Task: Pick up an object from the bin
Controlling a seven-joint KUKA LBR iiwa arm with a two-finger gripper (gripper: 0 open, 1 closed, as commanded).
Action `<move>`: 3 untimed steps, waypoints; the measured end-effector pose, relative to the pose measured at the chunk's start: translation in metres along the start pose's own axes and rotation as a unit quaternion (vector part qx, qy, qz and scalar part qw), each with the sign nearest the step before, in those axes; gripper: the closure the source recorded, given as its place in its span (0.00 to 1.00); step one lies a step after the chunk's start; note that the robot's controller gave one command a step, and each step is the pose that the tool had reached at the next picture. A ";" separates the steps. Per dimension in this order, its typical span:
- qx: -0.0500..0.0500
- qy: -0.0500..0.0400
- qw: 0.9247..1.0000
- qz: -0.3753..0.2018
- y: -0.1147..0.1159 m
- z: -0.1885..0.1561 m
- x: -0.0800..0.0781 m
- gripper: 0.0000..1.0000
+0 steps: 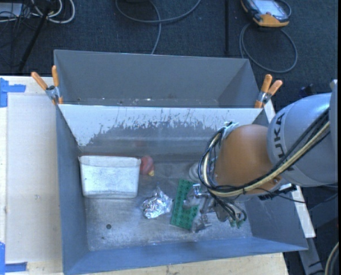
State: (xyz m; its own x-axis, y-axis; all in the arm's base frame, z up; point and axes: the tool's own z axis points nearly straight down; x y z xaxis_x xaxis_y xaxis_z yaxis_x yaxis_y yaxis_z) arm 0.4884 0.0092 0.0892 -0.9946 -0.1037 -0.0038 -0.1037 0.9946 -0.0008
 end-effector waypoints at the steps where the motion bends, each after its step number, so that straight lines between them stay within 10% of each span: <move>1: 0.000 -0.002 1.000 0.010 -0.030 -0.109 -0.006 1.00; 2: 0.000 0.002 1.000 0.009 -0.029 -0.104 -0.004 0.00; 3: -0.001 0.002 1.000 -0.005 0.054 -0.064 -0.039 0.00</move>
Offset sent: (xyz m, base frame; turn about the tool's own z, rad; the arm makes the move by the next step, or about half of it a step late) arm 0.0067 -0.0287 0.1046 0.0156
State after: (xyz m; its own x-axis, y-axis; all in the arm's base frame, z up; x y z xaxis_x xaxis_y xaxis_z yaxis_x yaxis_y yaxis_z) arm 0.5219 0.0668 0.1537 -0.9934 -0.1143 0.0009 -0.1143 0.9934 0.0004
